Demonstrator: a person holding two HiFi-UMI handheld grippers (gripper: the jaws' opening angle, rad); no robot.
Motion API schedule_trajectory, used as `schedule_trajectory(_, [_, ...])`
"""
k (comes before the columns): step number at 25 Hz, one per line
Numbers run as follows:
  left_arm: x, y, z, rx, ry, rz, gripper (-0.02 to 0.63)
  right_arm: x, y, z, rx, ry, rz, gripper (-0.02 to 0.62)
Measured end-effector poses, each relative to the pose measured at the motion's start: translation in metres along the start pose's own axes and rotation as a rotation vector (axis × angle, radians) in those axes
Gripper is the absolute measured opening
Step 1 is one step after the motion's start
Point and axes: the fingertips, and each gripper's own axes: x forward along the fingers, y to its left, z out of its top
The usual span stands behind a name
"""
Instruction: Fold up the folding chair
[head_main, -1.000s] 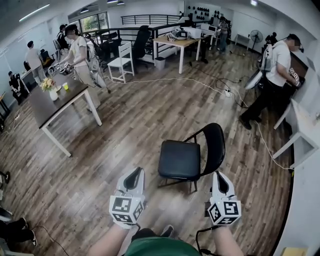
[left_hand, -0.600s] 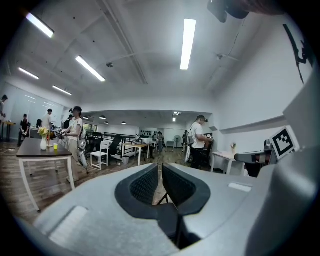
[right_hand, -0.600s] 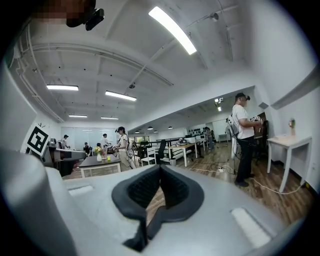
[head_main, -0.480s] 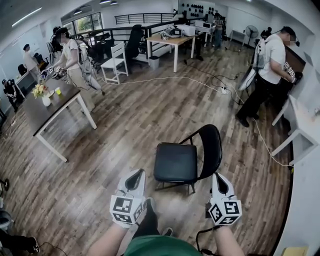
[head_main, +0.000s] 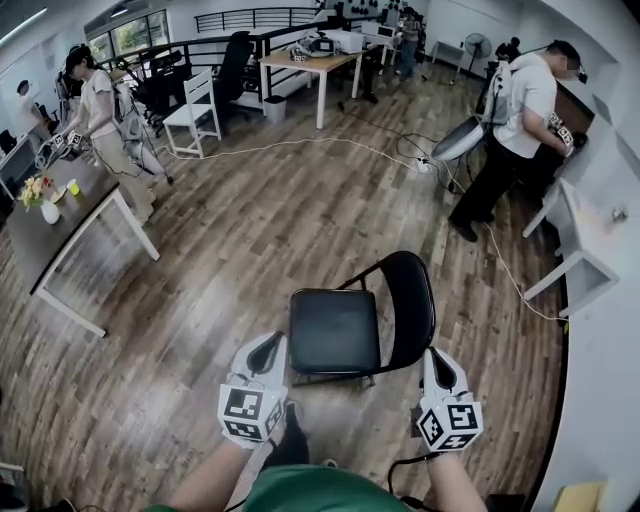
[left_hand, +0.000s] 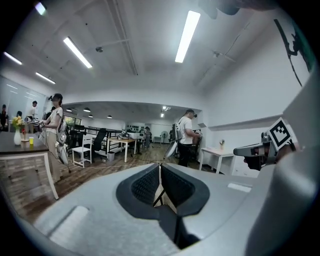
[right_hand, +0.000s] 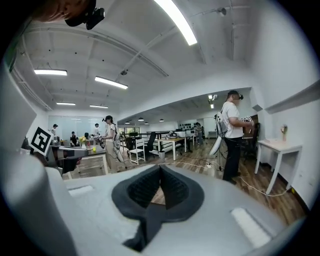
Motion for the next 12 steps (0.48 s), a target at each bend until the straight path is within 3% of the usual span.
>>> schedule_trajectory(8, [0.079, 0.063, -0.019, -0.045, 0.061, -0.056, 0.018, 0.071, 0.000, 0.002, -0.015, 0.056, -0.070, 0.003])
schedule_trajectory(12, [0.111, 0.079, -0.049, -0.127, 0.087, -0.133, 0.018, 0.093, -0.014, -0.006, -0.002, 0.096, -0.123, 0.003])
